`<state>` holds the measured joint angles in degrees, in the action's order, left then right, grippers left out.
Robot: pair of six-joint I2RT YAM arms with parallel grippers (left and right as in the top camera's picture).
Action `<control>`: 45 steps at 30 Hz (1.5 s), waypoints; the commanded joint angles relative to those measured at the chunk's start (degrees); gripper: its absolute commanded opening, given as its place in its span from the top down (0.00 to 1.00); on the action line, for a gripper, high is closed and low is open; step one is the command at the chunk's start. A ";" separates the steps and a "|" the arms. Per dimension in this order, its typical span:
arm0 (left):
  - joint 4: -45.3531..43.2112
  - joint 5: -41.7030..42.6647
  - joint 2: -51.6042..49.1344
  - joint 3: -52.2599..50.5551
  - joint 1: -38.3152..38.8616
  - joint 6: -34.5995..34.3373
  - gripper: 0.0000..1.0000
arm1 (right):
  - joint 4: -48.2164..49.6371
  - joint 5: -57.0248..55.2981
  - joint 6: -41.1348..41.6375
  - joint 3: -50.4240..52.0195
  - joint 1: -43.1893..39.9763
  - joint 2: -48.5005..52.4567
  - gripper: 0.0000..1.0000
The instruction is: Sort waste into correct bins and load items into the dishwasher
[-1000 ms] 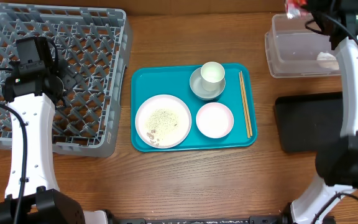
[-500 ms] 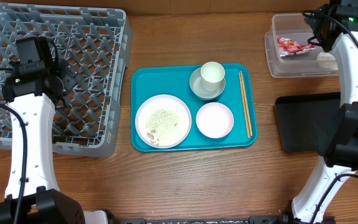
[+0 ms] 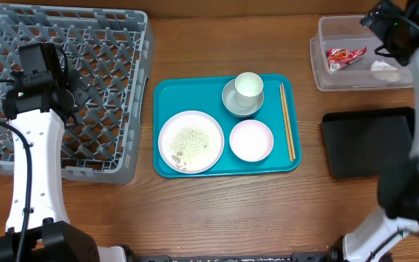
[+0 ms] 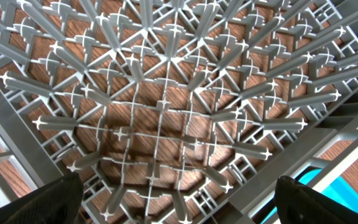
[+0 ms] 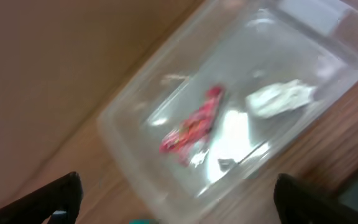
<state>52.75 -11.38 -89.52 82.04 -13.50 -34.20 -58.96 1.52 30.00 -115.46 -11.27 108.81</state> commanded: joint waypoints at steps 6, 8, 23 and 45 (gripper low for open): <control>-0.09 -0.13 1.44 0.98 0.00 -0.55 0.00 | -14.47 31.19 -10.38 -0.55 0.90 -17.00 0.00; -0.09 -0.11 1.44 0.98 0.00 -0.52 0.00 | -18.84 30.29 -11.19 -0.52 2.01 -19.43 0.00; -0.09 -0.11 1.44 0.98 0.00 -0.52 0.00 | -38.10 -10.54 8.87 0.00 1.31 -24.37 0.00; 3.76 32.98 1.44 0.98 0.02 -3.26 0.00 | -38.03 -10.49 8.85 0.00 -10.99 -24.20 0.00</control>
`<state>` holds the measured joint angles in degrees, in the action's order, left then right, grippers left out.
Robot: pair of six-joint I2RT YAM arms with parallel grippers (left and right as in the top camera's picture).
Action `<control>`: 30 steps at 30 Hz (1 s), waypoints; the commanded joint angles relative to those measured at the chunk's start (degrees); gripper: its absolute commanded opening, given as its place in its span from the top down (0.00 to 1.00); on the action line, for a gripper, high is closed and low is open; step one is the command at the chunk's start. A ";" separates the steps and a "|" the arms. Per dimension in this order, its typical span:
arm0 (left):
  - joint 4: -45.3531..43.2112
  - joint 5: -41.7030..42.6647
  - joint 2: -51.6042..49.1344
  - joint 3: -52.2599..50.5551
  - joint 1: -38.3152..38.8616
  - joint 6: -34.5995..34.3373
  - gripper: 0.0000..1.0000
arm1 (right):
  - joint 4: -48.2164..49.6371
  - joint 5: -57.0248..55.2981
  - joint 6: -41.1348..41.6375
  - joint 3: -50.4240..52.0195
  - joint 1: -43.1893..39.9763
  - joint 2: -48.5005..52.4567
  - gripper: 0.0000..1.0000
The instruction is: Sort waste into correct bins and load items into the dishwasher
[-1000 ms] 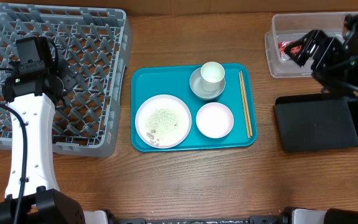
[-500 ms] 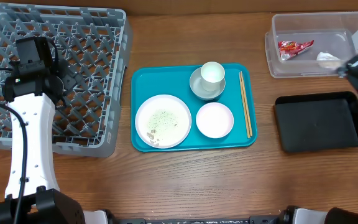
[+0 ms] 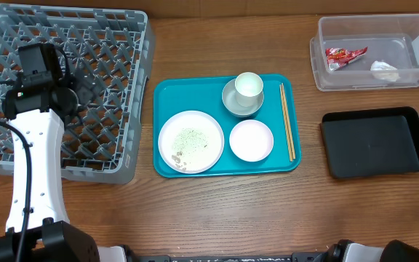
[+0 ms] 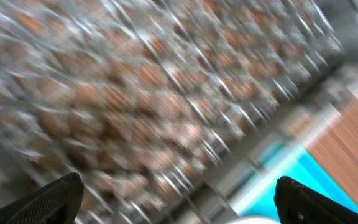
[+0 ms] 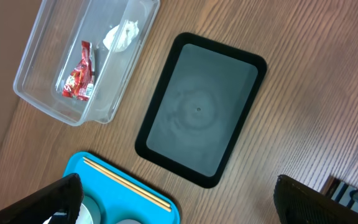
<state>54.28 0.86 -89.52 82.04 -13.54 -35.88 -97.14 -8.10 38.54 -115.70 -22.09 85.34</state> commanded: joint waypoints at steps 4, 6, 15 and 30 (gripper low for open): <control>12.24 35.32 1.44 0.94 0.55 -1.01 0.00 | 0.15 -0.87 0.31 0.24 -0.17 -0.72 0.00; 16.63 38.84 1.44 0.94 2.49 -0.20 0.00 | 0.15 -0.87 0.31 0.24 -0.17 -0.74 0.00; 16.50 39.82 1.44 0.83 25.22 10.62 0.00 | 0.13 -0.87 0.31 0.24 -0.17 -0.72 0.00; 4.72 4.92 -12.52 10.47 61.26 12.87 0.00 | 0.13 -0.87 0.31 0.24 -0.17 -0.74 0.00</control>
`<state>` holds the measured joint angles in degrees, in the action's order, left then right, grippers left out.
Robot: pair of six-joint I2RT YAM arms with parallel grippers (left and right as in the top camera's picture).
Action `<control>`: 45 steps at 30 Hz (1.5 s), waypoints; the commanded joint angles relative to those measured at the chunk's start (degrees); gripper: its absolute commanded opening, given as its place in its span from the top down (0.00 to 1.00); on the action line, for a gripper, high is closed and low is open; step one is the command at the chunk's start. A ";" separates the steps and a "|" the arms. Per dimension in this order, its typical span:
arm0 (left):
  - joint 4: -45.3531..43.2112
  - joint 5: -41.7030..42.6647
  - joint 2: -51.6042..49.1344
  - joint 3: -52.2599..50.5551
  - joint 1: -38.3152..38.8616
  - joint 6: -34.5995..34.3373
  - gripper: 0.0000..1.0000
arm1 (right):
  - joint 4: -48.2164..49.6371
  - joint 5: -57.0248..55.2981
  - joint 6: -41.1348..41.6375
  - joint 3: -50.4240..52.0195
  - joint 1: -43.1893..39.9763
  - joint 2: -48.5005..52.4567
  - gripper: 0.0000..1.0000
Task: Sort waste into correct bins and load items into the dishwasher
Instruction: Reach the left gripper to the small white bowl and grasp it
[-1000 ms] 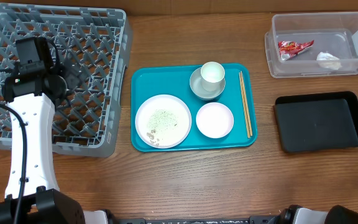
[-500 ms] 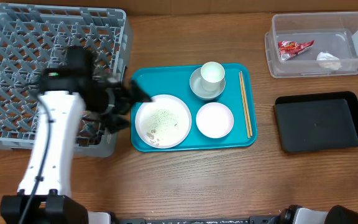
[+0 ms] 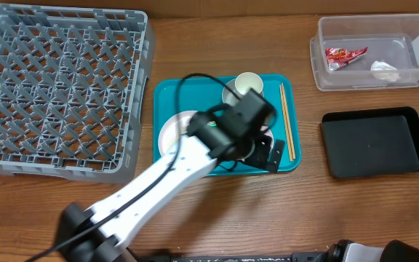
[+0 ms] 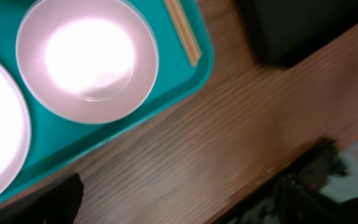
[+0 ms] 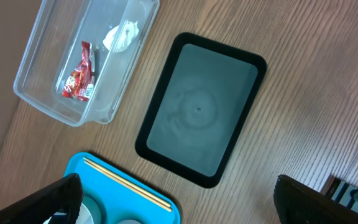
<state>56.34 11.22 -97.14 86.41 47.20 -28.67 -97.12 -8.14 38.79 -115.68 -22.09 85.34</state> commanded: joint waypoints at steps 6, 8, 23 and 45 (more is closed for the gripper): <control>21.38 -13.05 -21.16 28.06 1.57 11.34 0.00 | 0.13 -0.83 0.07 0.22 -0.17 -0.74 0.00; 21.51 -12.26 -24.26 31.52 1.88 11.39 0.00 | 0.13 -0.83 0.07 0.22 -0.17 -0.72 0.00; 16.50 -13.14 -36.46 31.87 6.47 1.55 0.39 | 0.13 -0.83 0.07 0.22 -0.17 -0.72 0.00; 10.71 -17.59 -37.35 26.56 6.47 0.31 0.88 | 0.13 -0.83 0.07 0.22 -0.17 -0.74 0.00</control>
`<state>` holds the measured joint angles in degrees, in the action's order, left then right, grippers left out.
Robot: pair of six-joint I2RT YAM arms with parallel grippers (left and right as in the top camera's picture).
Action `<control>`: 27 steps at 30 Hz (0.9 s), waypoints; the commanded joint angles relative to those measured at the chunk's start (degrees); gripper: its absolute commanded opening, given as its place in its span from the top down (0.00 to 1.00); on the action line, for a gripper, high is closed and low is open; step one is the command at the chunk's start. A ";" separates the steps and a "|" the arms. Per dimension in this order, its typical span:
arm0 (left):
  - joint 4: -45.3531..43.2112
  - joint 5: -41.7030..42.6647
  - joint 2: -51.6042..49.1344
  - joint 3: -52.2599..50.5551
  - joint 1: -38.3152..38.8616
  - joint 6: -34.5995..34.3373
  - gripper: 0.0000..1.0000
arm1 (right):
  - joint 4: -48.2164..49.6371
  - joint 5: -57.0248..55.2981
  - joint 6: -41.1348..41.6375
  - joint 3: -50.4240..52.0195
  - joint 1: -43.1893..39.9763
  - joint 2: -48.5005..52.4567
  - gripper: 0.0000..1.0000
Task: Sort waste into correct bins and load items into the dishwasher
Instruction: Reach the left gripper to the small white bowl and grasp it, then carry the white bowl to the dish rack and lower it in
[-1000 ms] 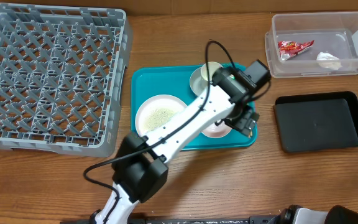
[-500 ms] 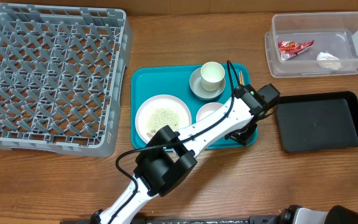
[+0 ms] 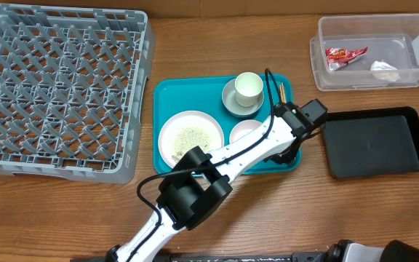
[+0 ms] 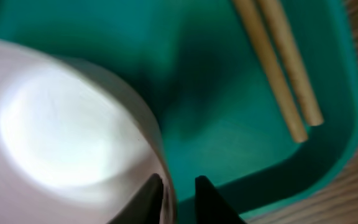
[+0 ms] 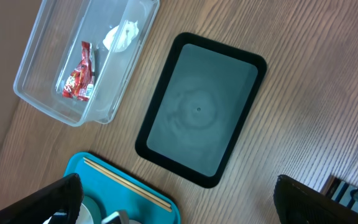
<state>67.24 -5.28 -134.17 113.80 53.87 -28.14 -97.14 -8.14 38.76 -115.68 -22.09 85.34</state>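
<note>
A pale pink bowl (image 3: pixel 244 135) sits in the front right of the teal tray (image 3: pixel 167 94). My left gripper (image 3: pixel 286 145) reaches it from the right and is low over the tray. In the left wrist view the fingers (image 4: pixel 207 194) stand close together astride the bowl's (image 4: pixel 61 137) right rim, one inside and one outside, so the left gripper (image 4: pixel 178 183) is shut on it. Two chopsticks (image 4: pixel 278 68) lie beside it along the tray's right side. My right gripper (image 5: pixel 176 186) is open, high above the table's right side.
A crumb-covered white plate (image 3: pixel 190 140) and a cup on a saucer (image 3: pixel 248 85) share the tray. The grey dish rack (image 3: pixel 57 87) fills the left. A clear bin (image 3: pixel 369 33) with a red wrapper (image 3: pixel 344 54) and tissue stands back right, a black tray (image 3: pixel 373 142) before it.
My left gripper was open, higher over the pink bowl and the tray's front right corner. Now it is low and shut on the bowl's right rim. The right arm has not moved.
First my left gripper hung open over the dish rack and my right one over the clear bin. Then the right arm was at the table's right edge, high up. Later the left gripper was over the tray's pink bowl, and now it grips the rim.
</note>
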 commanded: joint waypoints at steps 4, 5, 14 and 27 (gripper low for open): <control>0.55 -0.39 -0.28 0.44 -0.22 -0.22 0.96 | 0.15 -0.83 0.09 0.22 -0.17 -0.74 0.00; 1.09 -0.22 -0.28 1.07 -0.22 -0.22 0.96 | 0.15 -0.83 0.09 0.22 -0.17 -0.72 0.00; 16.98 4.07 -0.20 20.83 -0.55 -0.17 0.96 | 0.15 -0.83 0.09 0.22 -0.17 -0.72 0.00; 28.33 18.38 0.37 49.33 -25.73 7.43 0.96 | 0.15 -0.83 0.09 0.22 -0.17 -0.72 0.00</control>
<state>95.98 6.52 -134.58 160.88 37.28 -23.42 -97.12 -8.21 38.81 -115.66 -22.09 85.34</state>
